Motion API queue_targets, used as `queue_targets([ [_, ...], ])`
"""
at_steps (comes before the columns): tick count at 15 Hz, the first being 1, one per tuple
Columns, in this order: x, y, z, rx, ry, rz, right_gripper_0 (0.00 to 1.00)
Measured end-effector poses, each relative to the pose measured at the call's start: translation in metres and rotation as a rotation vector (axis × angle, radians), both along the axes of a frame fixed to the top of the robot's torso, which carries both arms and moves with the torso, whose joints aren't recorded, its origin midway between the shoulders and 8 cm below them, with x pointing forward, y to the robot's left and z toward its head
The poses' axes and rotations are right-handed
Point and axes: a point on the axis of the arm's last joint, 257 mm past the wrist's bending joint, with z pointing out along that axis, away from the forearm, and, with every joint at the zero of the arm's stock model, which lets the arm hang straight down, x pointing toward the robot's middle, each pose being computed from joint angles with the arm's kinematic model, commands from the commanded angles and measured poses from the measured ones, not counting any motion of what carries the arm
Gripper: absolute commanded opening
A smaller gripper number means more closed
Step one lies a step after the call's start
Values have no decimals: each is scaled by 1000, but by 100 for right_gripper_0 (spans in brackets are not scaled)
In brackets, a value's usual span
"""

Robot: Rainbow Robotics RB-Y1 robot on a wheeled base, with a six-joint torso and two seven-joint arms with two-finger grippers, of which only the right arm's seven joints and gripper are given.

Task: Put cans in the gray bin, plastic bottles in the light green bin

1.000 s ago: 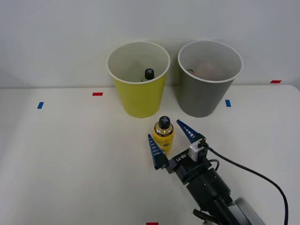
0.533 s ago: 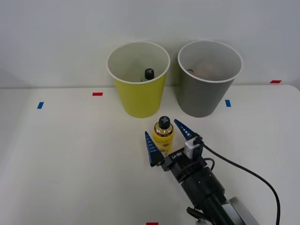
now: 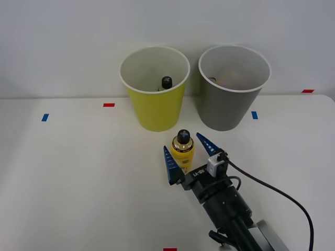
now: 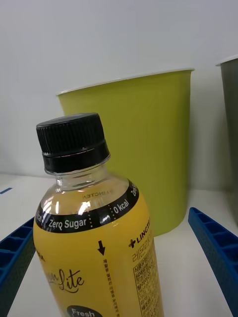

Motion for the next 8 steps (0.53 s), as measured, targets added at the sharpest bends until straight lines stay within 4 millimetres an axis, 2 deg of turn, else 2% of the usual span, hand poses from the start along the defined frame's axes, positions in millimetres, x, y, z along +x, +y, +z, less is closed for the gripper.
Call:
queue_targets([
  [8, -1, 7, 2, -14, -11, 3, 99],
])
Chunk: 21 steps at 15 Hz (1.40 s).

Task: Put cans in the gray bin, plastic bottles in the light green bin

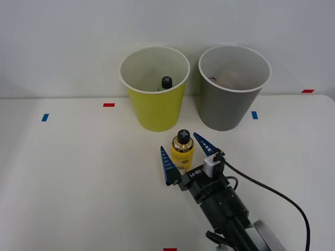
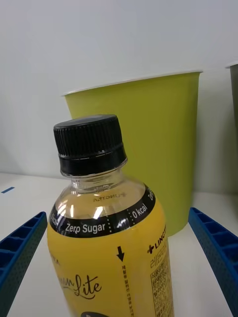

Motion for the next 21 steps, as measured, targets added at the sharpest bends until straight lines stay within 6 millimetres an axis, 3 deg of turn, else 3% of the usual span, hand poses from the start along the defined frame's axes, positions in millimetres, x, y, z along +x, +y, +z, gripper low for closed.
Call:
queue_targets([
  [10, 5, 6, -3, -55, -5, -30, 99],
  [15, 6, 2, -3, -91, -22, -45, 52],
  [18, 7, 0, -3, -103, -28, -53, 11],
  [19, 7, -1, -4, -104, -28, -54, 3],
  [21, 7, -2, -4, -101, -25, -56, 1],
])
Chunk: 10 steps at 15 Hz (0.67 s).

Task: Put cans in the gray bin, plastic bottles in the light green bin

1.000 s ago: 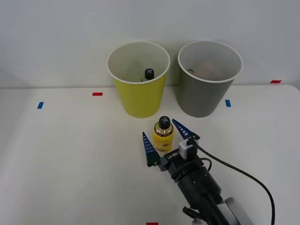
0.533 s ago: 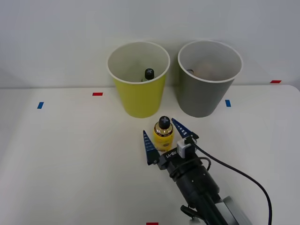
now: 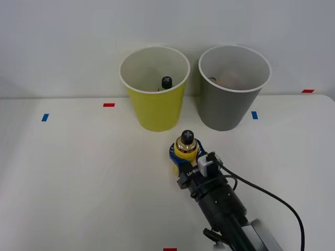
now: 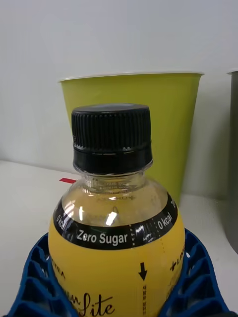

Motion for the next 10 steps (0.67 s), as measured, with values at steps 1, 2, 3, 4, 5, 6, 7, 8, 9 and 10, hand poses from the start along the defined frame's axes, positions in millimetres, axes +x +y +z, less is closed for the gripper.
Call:
queue_targets([
  [1, 0, 0, 0, 3, 1, 1, 1],
  [2, -1, 1, 0, 7, 3, 2, 0],
  [3, -1, 2, 0, 12, 5, 3, 0],
  [4, -2, 3, 0, 19, 8, 5, 0],
  [5, -2, 3, 0, 26, 11, 6, 0],
  [6, -3, 4, 0, 35, 15, 7, 0],
  [7, -5, 4, 0, 47, 19, 7, 0],
  [8, -7, 2, 0, 60, 21, 4, 0],
  [9, -12, -1, 8, 76, 12, -2, 0],
  [10, -19, -4, 13, 90, 9, -7, 0],
])
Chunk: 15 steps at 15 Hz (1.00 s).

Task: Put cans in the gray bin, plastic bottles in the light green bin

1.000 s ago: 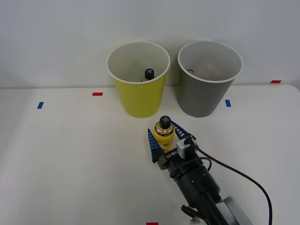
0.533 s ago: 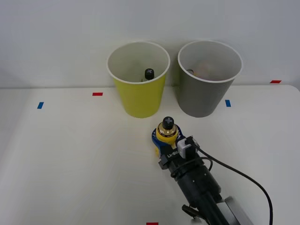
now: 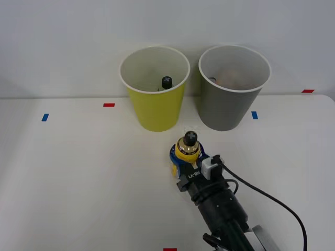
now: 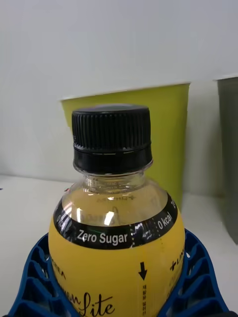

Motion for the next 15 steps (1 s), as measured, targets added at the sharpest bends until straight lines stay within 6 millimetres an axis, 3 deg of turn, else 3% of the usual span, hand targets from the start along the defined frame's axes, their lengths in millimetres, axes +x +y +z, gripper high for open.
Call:
queue_targets([
  [4, -30, -9, 54, 100, -48, 17, 0],
  [7, -49, -12, 119, 188, -60, 32, 0],
  [9, -57, -13, 151, 272, -38, 56, 0],
  [11, -53, -10, 175, 312, -70, 85, 0],
  [15, -25, 0, 214, 342, -91, 97, 0],
])
